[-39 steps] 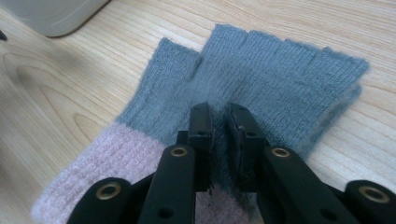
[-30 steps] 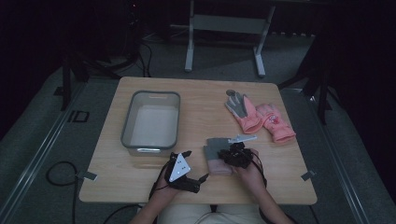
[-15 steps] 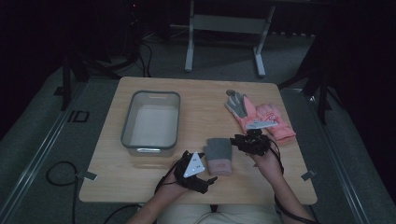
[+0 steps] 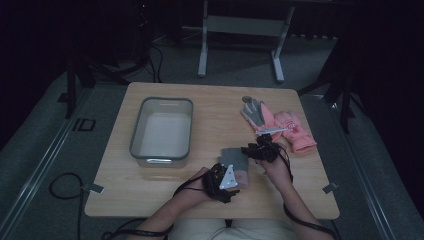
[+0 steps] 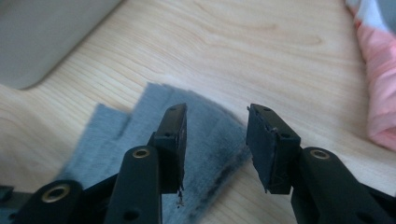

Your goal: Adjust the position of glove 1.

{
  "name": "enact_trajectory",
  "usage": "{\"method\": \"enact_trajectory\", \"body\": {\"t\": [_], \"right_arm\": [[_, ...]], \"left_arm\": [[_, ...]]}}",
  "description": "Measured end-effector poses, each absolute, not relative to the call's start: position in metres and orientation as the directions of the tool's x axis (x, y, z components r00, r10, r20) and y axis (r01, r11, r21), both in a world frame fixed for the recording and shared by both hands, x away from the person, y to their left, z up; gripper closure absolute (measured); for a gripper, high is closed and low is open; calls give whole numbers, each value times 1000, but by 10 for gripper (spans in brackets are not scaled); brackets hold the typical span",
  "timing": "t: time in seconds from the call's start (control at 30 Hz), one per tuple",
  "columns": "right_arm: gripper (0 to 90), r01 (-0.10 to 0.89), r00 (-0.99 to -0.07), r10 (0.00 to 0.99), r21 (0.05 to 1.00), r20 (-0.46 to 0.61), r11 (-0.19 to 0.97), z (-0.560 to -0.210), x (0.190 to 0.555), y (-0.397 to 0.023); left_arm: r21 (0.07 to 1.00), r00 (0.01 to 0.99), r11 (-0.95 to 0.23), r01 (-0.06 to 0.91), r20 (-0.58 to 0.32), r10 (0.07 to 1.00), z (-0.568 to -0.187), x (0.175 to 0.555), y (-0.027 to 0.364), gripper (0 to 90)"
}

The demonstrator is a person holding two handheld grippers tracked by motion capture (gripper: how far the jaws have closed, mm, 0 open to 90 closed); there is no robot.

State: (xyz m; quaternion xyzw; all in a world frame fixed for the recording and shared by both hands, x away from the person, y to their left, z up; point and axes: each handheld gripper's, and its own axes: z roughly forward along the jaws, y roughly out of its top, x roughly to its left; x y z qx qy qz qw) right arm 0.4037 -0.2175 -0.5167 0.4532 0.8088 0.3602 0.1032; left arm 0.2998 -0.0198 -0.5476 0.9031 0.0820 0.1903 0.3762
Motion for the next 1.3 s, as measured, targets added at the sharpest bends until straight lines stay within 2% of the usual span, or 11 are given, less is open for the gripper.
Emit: {"method": "enact_trajectory", "body": {"t": [0.1,0.27,0.33,0.4,0.5,0.6,0.77,0.83,1.0,1.07,1.3], "right_arm": [[538,679,-554,819,652,151,339,-531,409,-215],[500,691,-540,829,639,144,339,-539,411,-214],[490,700,-533,832,631,152,333,-541,411,-214],[490,709,-527,833,627,167,323,-543,412,-215],[492,725,-508,840,622,191,297,-546,412,-215],[513,733,-496,842,623,214,274,-547,411,-216],[546,735,-495,835,628,238,256,-548,409,-216],[603,739,-516,807,626,288,248,-551,407,-211],[707,743,-535,783,618,317,257,-551,408,-202],[736,716,-562,776,639,286,283,-545,407,-198],[740,677,-592,754,683,284,273,-525,402,-197]], "left_arm": [[707,914,-707,23,271,301,-551,302,-22,307],[668,889,-744,8,336,311,-555,301,-28,345],[653,883,-758,1,355,307,-555,302,-30,431],[659,893,-752,17,328,308,-553,305,-28,460],[677,908,-736,32,288,304,-550,312,-22,604],[693,915,-720,42,263,306,-549,316,-19,661],[695,925,-718,43,244,292,-549,319,-17,682],[696,930,-716,49,229,286,-548,322,-16,691],[687,935,-724,61,215,283,-546,323,-17,699],[681,936,-729,71,206,284,-544,324,-17,702],[661,937,-748,62,220,272,-529,324,-12,707]]}}
